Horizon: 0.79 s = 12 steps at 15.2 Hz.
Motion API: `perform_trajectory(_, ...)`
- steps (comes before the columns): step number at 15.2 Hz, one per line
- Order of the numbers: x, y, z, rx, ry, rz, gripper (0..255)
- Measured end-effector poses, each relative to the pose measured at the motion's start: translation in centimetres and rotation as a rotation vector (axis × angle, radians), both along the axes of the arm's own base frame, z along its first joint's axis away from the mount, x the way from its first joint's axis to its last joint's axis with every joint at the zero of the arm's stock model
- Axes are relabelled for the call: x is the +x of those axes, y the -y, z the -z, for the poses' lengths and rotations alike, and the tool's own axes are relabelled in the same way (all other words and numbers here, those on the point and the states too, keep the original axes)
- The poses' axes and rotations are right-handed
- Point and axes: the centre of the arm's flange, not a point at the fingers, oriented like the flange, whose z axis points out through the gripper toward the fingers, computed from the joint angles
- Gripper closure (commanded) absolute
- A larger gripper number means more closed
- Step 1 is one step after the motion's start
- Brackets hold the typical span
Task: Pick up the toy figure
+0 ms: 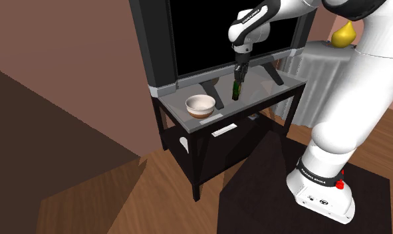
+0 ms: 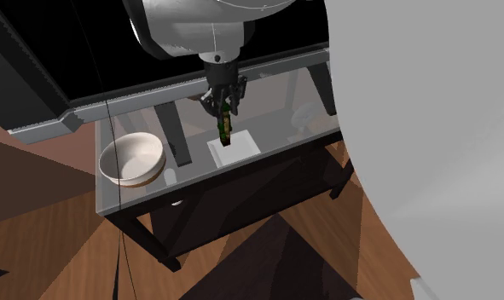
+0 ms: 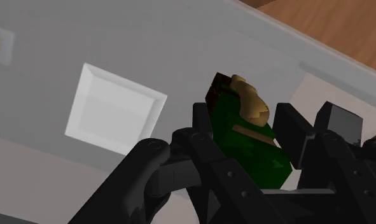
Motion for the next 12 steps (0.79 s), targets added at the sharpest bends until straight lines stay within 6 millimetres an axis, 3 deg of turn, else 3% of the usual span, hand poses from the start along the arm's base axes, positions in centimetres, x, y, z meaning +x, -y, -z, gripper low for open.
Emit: perform_trajectory(12,-0.1,0.1,-6.4,0.0,0.0,0.0,255)
